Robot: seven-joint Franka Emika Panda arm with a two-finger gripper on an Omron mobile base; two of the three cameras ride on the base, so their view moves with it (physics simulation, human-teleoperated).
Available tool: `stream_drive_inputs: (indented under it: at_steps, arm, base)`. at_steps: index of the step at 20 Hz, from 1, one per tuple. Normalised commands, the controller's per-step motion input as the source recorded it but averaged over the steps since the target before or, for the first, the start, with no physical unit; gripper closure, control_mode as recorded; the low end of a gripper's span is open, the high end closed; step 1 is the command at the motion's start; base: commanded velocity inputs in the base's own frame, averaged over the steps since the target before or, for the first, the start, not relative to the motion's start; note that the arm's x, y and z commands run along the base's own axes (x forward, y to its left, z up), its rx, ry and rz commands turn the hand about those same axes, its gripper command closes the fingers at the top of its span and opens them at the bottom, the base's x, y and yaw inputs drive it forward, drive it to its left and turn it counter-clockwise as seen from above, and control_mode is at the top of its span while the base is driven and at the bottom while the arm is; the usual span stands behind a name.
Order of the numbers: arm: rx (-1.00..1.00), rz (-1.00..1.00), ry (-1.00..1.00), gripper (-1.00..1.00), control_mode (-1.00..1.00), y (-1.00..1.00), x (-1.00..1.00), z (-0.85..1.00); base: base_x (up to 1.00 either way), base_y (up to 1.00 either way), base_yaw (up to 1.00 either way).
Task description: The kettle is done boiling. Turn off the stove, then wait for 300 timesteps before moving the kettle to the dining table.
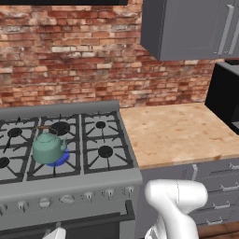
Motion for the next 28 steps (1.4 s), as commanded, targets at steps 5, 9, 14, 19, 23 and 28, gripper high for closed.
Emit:
stream_drive_inputs:
  at_steps: [5,9,14,19,23,28]
  arm:
    - [0.00,0.00,0.00,-1.00,-1.00,0.00,0.16,-0.02]
    - [0.00,0.00,0.00,-1.00,-1.00,0.00,0.11,-0.01]
    - [0.00,0.00,-0.01,-1.00,-1.00,0.00,0.03,0.00]
    - [0.00,0.00,-0.03,-1.00,-1.00,-0.13,0.00,-0.02]
    - [0.00,0.00,-0.02,-1.00,-1.00,-0.10,0.18,0.00]
    - [0.00,0.00,0.00,-1.00,-1.00,0.00,0.36,0.00]
  base:
    - [0.00,0.00,0.00]
    - [0.00,0.00,0.00]
    - [0.00,0.00,0.00]
    - [0.00,0.00,0.00]
    - [0.00,0.00,0.00]
    - [0.00,0.00,0.00]
